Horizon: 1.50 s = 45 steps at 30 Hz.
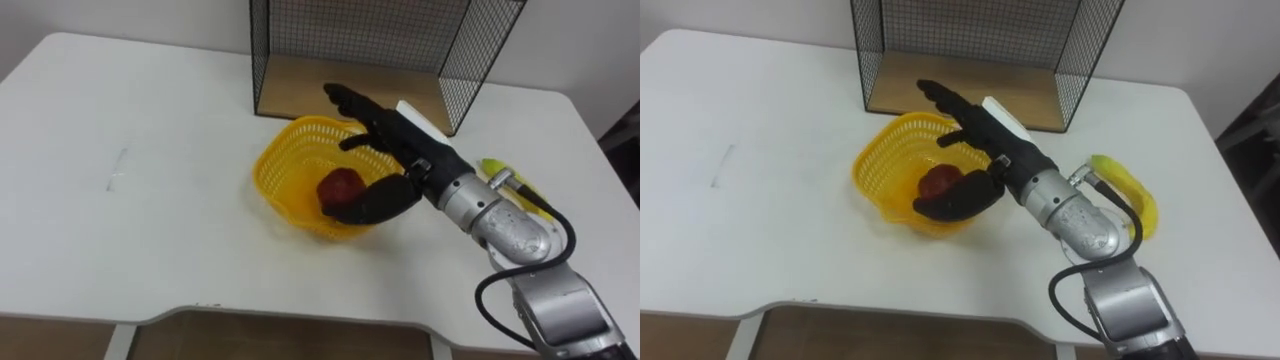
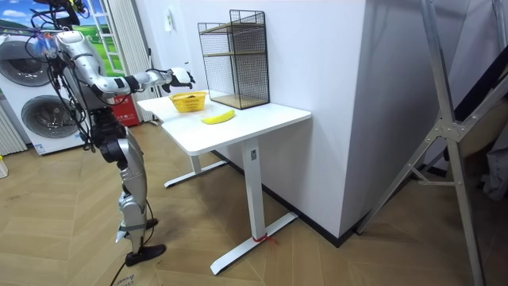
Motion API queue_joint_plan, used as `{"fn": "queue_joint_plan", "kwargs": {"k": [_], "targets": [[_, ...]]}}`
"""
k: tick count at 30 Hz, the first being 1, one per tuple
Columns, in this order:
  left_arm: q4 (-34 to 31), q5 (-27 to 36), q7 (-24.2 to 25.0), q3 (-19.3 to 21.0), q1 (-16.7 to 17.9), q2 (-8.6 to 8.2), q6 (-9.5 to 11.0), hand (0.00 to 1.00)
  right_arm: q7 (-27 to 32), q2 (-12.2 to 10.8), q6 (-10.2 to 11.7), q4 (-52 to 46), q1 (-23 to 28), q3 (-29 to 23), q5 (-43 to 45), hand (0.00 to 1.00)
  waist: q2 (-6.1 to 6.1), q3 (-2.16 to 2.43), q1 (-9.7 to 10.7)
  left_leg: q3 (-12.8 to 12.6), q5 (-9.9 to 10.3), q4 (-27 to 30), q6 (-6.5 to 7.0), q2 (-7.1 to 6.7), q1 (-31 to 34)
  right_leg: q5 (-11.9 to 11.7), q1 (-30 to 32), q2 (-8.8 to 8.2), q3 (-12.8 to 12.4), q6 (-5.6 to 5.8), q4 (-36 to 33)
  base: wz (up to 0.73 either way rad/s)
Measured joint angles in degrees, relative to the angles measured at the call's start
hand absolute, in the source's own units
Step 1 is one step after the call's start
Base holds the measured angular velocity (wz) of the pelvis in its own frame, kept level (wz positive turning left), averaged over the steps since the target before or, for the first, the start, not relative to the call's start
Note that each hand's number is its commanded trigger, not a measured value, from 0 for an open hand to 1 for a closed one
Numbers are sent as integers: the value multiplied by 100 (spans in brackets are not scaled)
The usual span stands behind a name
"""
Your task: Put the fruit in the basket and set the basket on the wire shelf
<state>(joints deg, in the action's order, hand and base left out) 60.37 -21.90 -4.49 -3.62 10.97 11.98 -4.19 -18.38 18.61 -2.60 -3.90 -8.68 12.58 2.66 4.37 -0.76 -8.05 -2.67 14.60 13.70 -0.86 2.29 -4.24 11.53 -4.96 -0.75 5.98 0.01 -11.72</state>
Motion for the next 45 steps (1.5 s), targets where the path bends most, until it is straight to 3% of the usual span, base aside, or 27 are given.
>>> {"fn": "queue_joint_plan", "kwargs": {"k": [12,21,26,33,41,45], "targets": [[-1,0,-28,0,-29,1,-58,0,-3,1,-1,10,0,1,7,0,-47,57,4,2,0,-4,0,-1,-28,0,-14,-2,-1,0,5,0],[1,0,-30,4,-14,4,-51,0,10,-49,2,14,-4,-25,-71,0,-61,47,47,12,0,15,0,-1,-47,-2,-75,-5,16,-2,-3,0],[7,-15,-30,54,3,1,-4,0,135,-179,4,-189,-14,-346,-219,0,-54,51,61,10,0,27,0,-1,-56,-2,-89,-9,28,-2,-3,0],[-401,-18,-116,357,308,-61,59,0,969,-174,316,-626,-248,-1142,-500,0,-79,32,186,7,0,32,0,-1,-71,-8,-109,-7,26,0,4,0],[-469,-24,-217,371,442,-76,185,0,1824,-70,522,-529,-238,-1476,-657,0,-75,32,401,52,-2,0,-3,-4,-60,-8,-102,-6,66,0,16,2],[-470,-30,-231,579,560,-58,180,0,2417,42,569,-112,-236,-1788,-479,0,-40,31,465,36,-3,-26,-2,-5,-138,-8,-111,-6,54,0,16,-3]]}}
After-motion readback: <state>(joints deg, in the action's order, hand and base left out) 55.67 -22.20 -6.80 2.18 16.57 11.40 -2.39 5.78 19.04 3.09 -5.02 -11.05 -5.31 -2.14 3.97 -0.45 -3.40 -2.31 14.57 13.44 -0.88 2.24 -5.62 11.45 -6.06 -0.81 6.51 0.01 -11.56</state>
